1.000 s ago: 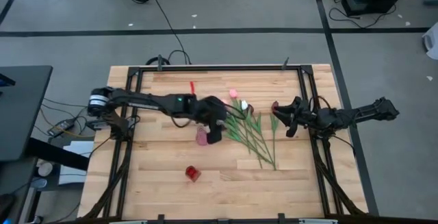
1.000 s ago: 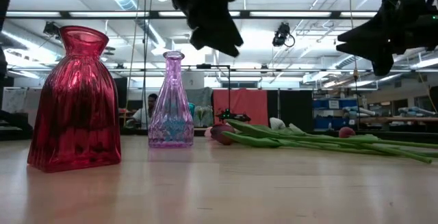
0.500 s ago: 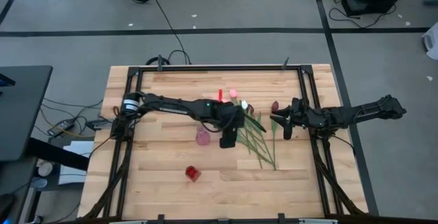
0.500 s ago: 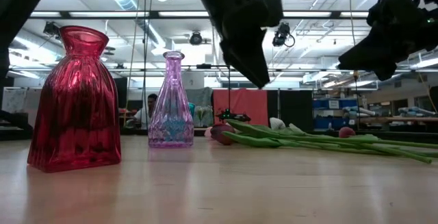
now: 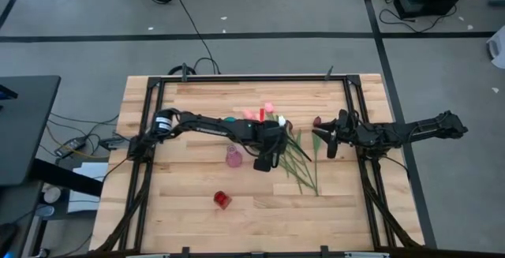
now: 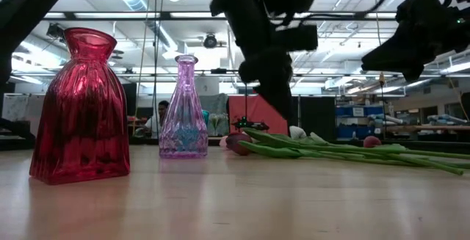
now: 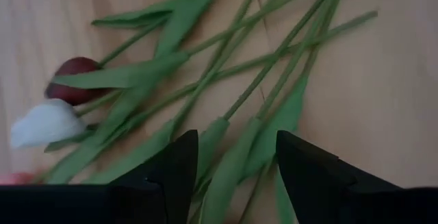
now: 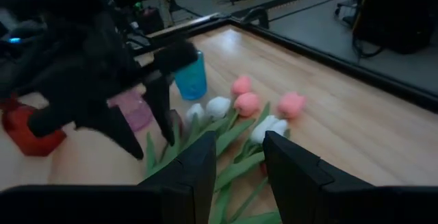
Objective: Sort flowers into vase by color
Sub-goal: Put the middle white tulip into the blue vase
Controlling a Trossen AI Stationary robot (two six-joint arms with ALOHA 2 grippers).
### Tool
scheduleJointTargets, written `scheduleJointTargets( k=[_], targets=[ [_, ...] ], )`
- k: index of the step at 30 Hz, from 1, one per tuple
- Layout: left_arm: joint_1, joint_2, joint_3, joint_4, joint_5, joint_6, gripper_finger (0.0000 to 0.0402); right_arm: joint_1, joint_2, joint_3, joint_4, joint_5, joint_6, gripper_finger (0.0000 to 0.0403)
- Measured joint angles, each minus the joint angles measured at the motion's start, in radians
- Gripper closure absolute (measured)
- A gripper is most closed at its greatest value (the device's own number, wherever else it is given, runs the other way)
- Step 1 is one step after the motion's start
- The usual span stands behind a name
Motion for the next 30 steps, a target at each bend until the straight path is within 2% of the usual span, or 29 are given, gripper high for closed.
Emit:
scheduleJointTargets(
  k=[5,10,14,20,26,30],
  targets=[
    [0.000,0.048,0.000,0.009,-0.015,0.043,0.0198,0.000,0.002,0.000,0.014,0.019,-0.011,0.0267],
    [-0.006,0.078,-0.001,0.016,-0.078,0.111,0.0210,0.000,0.002,0.000,0.015,0.061,-0.015,0.0267],
    [-0.007,0.098,0.000,0.011,-0.080,0.138,0.0245,-0.001,0.004,0.000,0.036,0.084,-0.032,0.0267],
    [-0.015,0.106,0.002,0.005,-0.094,0.144,0.0321,-0.001,0.007,-0.001,0.037,0.082,-0.039,0.0267],
    [-0.023,0.113,0.089,-0.138,-0.149,0.149,0.0381,-0.002,0.007,-0.001,0.037,0.093,-0.039,0.0267],
    [-0.024,0.113,0.209,-0.303,-0.211,0.149,0.0383,-0.002,0.007,-0.001,0.038,0.110,-0.039,0.0267]
  ],
)
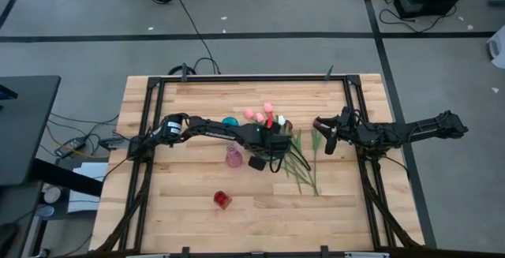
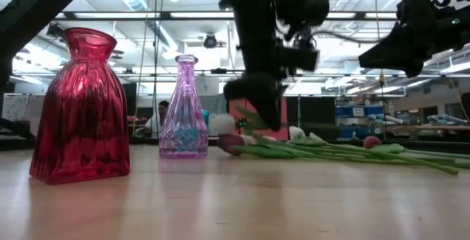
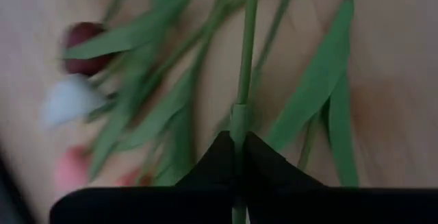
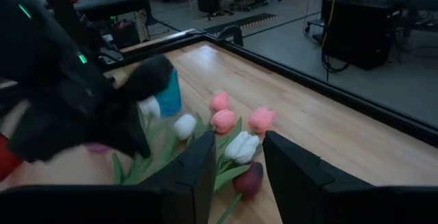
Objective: Sort flowers into vase by color
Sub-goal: Put the middle white tulip into the blue vase
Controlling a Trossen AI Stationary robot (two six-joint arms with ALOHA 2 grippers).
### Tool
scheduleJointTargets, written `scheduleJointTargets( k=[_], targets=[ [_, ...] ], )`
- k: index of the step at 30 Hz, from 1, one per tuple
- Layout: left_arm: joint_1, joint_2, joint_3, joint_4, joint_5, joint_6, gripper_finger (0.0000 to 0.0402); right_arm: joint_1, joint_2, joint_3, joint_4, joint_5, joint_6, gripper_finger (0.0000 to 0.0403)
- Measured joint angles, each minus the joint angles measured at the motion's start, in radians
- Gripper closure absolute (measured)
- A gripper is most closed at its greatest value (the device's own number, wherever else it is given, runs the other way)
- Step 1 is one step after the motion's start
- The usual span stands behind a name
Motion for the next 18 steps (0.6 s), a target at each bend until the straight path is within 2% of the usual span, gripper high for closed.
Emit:
scheduleJointTargets(
  k=[4,7,11,14,18],
  targets=[
    [-0.001,-0.001,0.107,-0.124,-0.074,0.039,0.0367,0.000,0.000,0.000,0.016,-0.001,-0.015,0.0267],
    [0.000,-0.003,0.191,-0.249,-0.175,0.053,0.0364,0.000,0.000,0.000,0.022,-0.001,-0.019,0.0267],
    [0.009,-0.003,0.287,-0.481,-0.273,0.004,0.0369,0.000,0.000,0.000,0.042,0.030,-0.019,0.0267],
    [0.027,-0.005,0.337,-0.622,-0.295,-0.085,0.0374,-0.001,0.000,0.000,0.045,0.053,-0.024,0.0267],
    [0.043,-0.055,0.336,-0.611,-0.262,-0.113,0.0374,-0.001,0.004,0.000,0.044,0.045,-0.019,0.0267]
  ],
)
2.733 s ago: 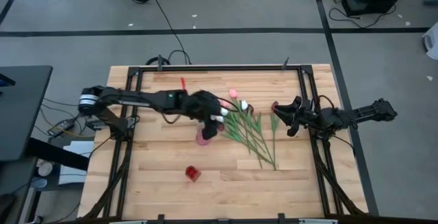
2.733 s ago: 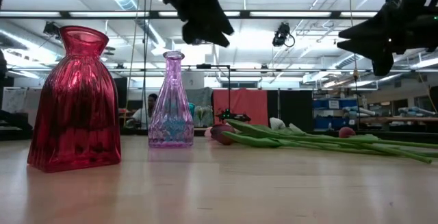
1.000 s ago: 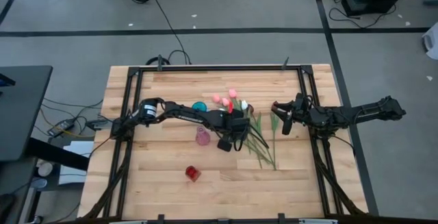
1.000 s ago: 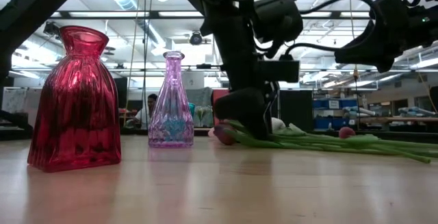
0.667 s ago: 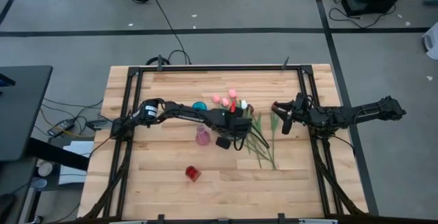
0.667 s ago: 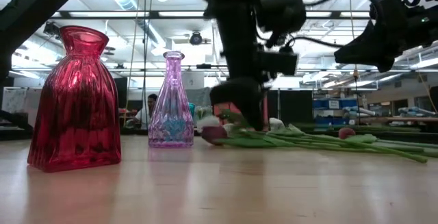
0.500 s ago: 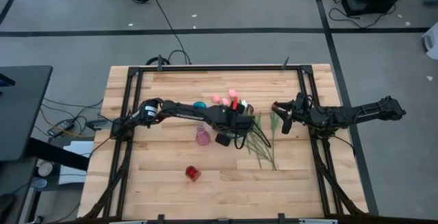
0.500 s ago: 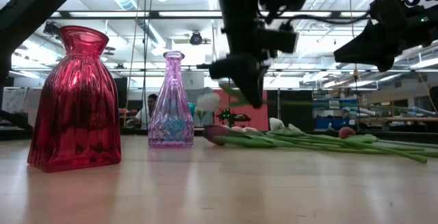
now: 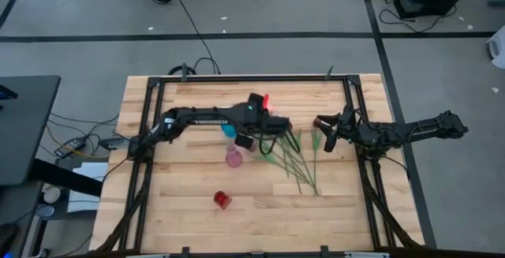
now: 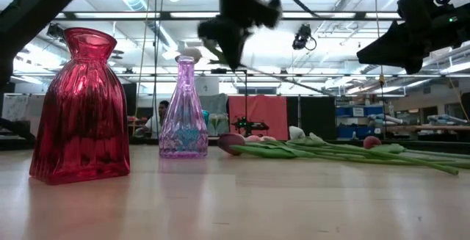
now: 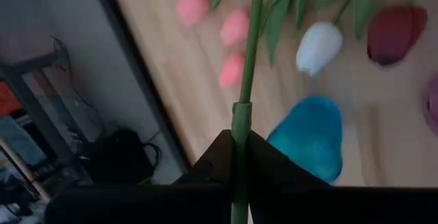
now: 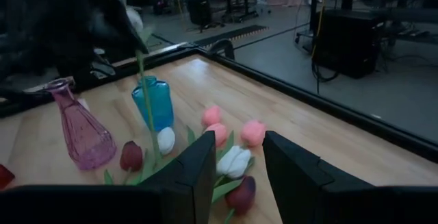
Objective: Sort flowers into vase by color
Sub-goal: Put the middle white tulip into the blue vase
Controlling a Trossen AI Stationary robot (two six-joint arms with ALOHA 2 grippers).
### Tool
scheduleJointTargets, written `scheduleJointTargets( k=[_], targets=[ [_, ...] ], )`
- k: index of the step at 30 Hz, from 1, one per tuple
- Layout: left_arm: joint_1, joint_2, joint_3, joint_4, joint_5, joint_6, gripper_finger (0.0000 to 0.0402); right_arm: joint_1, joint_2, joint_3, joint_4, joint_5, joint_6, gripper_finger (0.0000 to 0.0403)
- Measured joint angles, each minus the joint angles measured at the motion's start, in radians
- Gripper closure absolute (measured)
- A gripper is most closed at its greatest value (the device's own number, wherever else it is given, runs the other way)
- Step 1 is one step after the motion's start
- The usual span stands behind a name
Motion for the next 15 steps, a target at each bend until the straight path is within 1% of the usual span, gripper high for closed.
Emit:
scheduleJointTargets(
  k=[3,7,11,13,15],
  targets=[
    [0.003,-0.055,0.004,0.005,-0.038,-0.025,0.0374,0.000,0.006,-0.001,-0.010,-0.006,0.000,0.0267],
    [0.012,-0.115,0.001,0.005,-0.044,-0.038,0.0375,0.000,0.009,-0.001,-0.001,0.003,0.000,0.0267],
    [0.009,-0.201,0.002,0.004,-0.048,-0.077,0.0375,0.000,0.009,-0.001,-0.001,0.003,-0.003,0.0267],
    [0.009,-0.245,-0.030,0.010,-0.049,-0.081,0.0375,0.000,0.009,-0.001,-0.001,0.004,0.000,0.0267],
    [0.013,-0.296,-0.089,0.006,-0.068,-0.101,0.0375,0.000,0.012,-0.001,-0.001,0.003,0.000,0.0267]
  ],
)
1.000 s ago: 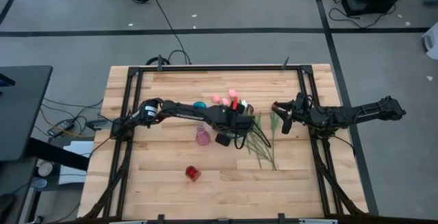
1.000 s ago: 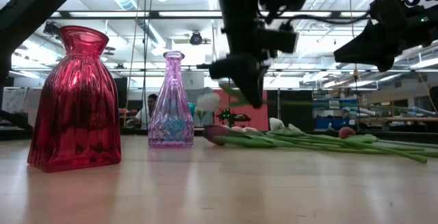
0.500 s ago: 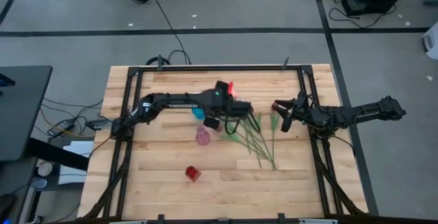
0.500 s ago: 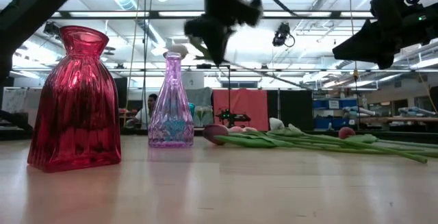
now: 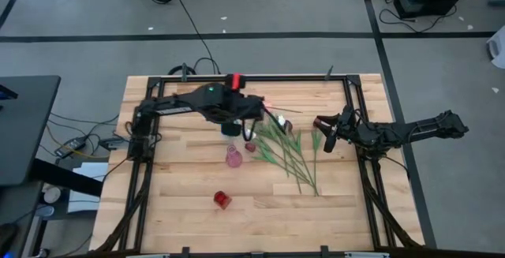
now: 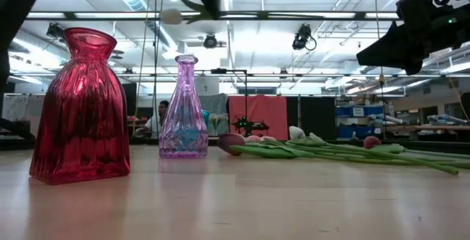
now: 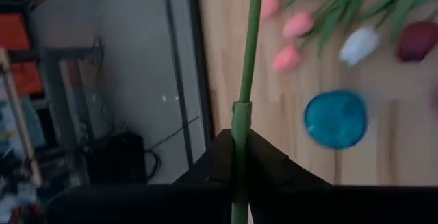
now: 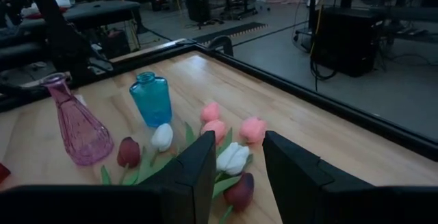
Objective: Sort flowers into vase by color
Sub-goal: Put the middle white tulip into the blue vase
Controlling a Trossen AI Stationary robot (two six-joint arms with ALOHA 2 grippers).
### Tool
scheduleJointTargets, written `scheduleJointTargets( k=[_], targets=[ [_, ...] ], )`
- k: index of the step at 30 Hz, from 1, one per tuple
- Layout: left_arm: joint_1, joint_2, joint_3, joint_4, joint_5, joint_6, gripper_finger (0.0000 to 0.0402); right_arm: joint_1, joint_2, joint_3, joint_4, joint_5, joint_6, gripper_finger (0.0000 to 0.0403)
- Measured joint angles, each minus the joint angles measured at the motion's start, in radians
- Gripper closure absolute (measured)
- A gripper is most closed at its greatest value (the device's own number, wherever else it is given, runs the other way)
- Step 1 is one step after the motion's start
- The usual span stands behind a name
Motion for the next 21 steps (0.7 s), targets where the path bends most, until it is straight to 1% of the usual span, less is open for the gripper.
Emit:
scheduleJointTargets(
  k=[2,6,9,11,14,17,21],
  targets=[
    [0.009,-0.064,-0.089,0.001,-0.016,-0.034,0.0375,0.000,0.000,0.000,0.004,-0.006,0.004,0.0267],
    [0.027,-0.187,-0.330,-0.003,-0.041,-0.046,0.0375,0.000,0.014,0.000,0.036,-0.027,0.017,0.0267],
    [0.030,-0.261,-0.497,-0.003,-0.098,0.014,0.0375,0.000,0.037,0.000,0.093,-0.094,0.019,0.0267],
    [0.029,-0.306,-0.582,-0.003,-0.165,0.071,0.0375,0.000,0.059,0.000,0.138,-0.136,0.005,0.0267],
    [0.022,-0.343,-0.675,-0.001,-0.315,0.147,0.0375,0.000,0.094,0.000,0.195,-0.148,-0.019,0.0267],
    [0.018,-0.362,-0.725,-0.001,-0.449,0.235,0.0375,0.000,0.126,0.000,0.226,-0.140,-0.038,0.0267],
    [0.013,-0.360,-0.756,0.001,-0.535,0.327,0.0375,0.000,0.167,0.000,0.243,-0.125,-0.045,0.0267]
  ],
)
